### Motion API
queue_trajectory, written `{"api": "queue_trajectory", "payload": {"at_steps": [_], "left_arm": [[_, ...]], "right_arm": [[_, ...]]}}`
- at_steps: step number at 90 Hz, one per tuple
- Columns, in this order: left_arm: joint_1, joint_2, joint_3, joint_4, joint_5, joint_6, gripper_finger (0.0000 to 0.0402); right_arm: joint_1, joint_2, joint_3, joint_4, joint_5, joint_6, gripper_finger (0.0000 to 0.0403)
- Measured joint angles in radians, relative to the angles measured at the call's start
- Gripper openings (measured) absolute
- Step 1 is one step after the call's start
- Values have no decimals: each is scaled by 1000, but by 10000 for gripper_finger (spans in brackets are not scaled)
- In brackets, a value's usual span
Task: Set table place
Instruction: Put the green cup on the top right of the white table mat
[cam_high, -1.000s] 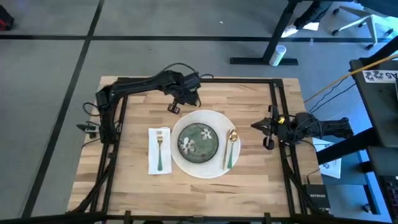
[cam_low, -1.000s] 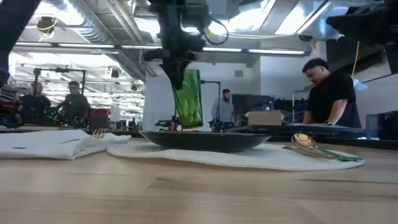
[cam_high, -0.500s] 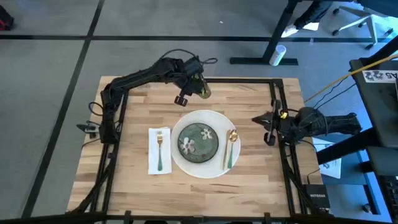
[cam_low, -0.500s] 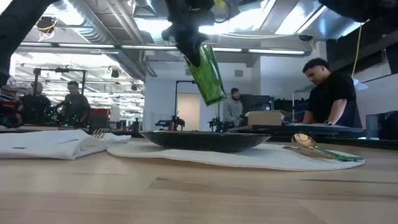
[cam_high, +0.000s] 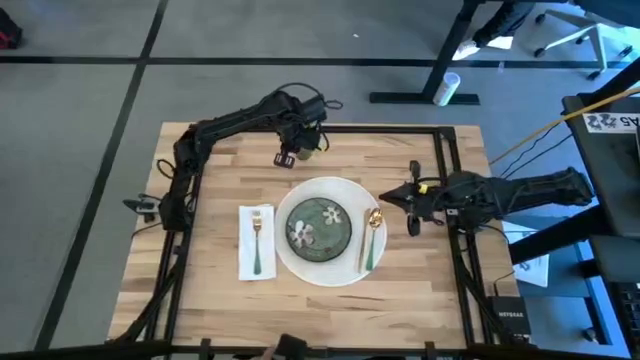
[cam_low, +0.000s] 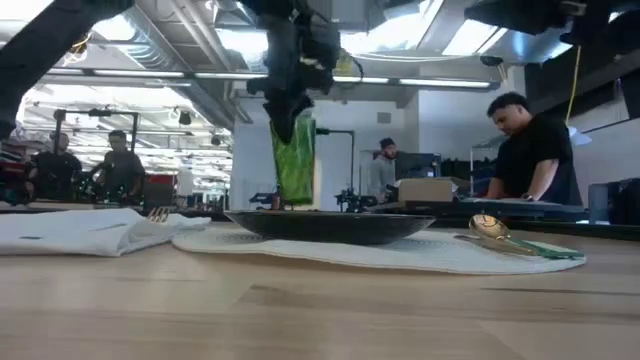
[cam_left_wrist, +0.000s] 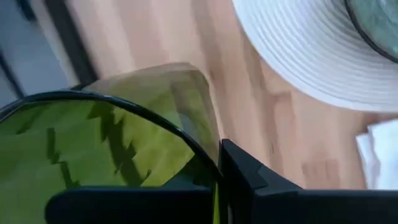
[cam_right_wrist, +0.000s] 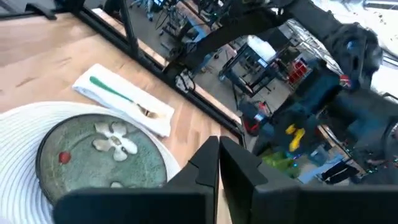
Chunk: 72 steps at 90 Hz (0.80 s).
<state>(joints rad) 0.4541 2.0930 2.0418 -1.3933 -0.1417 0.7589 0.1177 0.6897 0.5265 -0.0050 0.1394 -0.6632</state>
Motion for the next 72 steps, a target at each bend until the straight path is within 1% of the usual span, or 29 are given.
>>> {"api": "queue_trajectory", "payload": {"at_steps": [18,48,72], "left_arm": [[-27,62,0,-4,-1,15,0],[-48,70,8,-27,-3,11,0],[-58,71,8,-5,-2,16,0]], "right_arm": [[0,15,7,-3,0,-4,0],[0,13,6,-11,0,1,0],[0,13,6,-12,0,3,0]]}}
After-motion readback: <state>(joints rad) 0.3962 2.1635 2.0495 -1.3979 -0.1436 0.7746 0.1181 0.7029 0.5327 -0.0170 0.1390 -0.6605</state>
